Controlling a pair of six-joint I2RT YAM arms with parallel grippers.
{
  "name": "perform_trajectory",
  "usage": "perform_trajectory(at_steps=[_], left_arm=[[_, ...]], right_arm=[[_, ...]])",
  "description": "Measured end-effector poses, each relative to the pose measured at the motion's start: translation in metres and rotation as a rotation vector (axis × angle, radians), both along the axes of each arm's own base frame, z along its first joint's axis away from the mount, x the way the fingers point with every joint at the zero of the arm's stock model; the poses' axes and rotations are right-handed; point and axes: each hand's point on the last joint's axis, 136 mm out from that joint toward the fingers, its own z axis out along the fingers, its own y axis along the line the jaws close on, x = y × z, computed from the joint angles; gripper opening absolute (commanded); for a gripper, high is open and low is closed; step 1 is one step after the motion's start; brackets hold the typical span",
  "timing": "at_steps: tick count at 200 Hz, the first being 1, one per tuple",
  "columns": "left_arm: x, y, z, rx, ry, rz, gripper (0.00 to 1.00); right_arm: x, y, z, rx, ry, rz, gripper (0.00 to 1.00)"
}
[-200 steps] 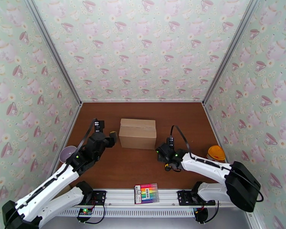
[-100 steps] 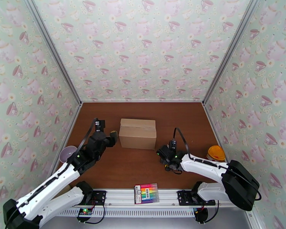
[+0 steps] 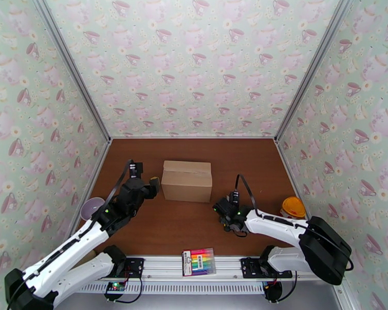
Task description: Unpack the express box
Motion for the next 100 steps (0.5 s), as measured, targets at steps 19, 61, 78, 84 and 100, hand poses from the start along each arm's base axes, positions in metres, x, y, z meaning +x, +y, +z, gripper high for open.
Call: perform_trajectory(at_steps=[19,61,78,84,100], left_arm=[[0.0,-0.0001,-0.0001,0.0,0.0,0.0,0.74],[0.0004,-0.0013,-0.0018,0.001,0.006,-0.005,0.74],[0.0005,-0.0018,-0.0023,0.002,0.008,-0.007,0.74],[0.0005,-0.0018,-0.0022,0.002,0.008,-0.007,0.74],[0.0006,-0.002,-0.0006,0.003,0.006,-0.009,0.74]], right_arm=[[-0.0005,0.0015,-0.0033,0.003,0.01,0.003,0.52],[0.0003,0.0007,-0.0049,-0.002,0.013,0.003,0.4],[0.0009,0.0001,-0.0045,-0.008,0.009,0.006,0.37],[0.001,0.0001,-0.0044,-0.008,0.008,0.006,0.36],[0.0009,0.0,-0.0039,-0.007,0.007,0.005,0.34]])
